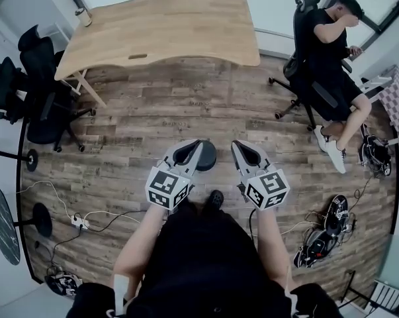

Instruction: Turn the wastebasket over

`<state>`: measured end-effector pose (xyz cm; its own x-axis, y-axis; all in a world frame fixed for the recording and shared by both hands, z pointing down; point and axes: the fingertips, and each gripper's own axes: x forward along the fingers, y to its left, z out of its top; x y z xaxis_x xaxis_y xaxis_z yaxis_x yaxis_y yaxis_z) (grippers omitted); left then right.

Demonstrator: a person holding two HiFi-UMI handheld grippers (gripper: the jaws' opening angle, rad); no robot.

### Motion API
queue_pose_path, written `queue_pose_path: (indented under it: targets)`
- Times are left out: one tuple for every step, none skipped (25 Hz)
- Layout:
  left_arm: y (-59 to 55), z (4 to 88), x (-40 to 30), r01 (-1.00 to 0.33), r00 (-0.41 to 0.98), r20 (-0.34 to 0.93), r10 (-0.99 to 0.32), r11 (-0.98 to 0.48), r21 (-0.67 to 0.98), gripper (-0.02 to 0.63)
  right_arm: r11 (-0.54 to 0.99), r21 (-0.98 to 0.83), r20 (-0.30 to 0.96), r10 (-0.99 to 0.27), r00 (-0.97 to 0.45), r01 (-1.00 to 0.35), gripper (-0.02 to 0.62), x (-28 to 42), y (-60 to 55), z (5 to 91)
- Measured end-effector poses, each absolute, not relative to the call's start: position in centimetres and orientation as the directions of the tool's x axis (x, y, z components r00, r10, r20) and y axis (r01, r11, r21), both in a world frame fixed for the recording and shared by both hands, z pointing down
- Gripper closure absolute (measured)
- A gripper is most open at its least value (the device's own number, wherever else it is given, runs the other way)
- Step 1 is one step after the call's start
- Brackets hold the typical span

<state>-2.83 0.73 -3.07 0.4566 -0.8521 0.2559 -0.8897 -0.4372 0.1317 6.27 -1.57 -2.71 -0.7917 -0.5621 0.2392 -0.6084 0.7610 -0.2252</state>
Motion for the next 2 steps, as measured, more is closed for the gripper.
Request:
queue_pose_path:
  targets:
    - [0.65, -3.12, -2.90, -0.889, 0.459, 0.254, -0.851, -0.440, 0.130, 0.586, 0.762, -0.223, 0.239, -0.562, -0.792, -0.608, 0.565, 6.21, -1.67, -2.77]
    - [0.57, -3.18, -2.95, -0.887, 0.461, 0.253, -0.850, -0.443, 0.128, 0.586, 0.762, -0.221, 0.238, -0.562, -0.792, -0.608, 0.565, 6.16, -1.76, -2.83]
